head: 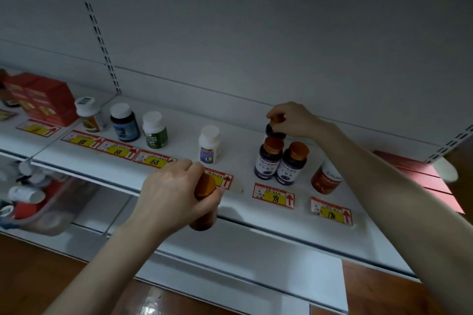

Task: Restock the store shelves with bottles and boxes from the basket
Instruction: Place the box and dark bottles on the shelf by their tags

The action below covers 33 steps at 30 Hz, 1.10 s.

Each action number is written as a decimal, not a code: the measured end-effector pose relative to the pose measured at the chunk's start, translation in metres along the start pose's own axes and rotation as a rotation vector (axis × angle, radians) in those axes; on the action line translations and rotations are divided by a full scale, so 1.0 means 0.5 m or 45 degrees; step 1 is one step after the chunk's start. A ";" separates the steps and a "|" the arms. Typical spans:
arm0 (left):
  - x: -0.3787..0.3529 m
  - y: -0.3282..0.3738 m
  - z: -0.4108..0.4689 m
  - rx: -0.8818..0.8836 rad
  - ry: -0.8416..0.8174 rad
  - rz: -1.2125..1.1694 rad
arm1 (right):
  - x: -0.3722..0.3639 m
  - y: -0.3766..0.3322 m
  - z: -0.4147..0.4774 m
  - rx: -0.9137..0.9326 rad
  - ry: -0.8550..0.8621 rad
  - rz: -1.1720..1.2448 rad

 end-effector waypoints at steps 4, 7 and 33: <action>0.000 -0.006 -0.002 0.006 -0.001 0.007 | -0.020 0.006 0.001 -0.038 -0.038 0.020; 0.000 -0.009 -0.002 0.009 -0.010 0.007 | -0.025 0.010 0.003 -0.061 -0.048 0.045; 0.209 -0.153 -0.050 0.584 0.205 -0.088 | -0.027 -0.340 -0.131 0.629 0.000 0.685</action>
Point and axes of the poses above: each hand's wrist, its own z-axis towards the middle knuckle, its own x-axis out of the back of the hand, y = z × x, the point moved 6 cm from there along z, towards the middle knuckle, and after that the axes turned 2 degrees about -z, right-handed, at the moved point
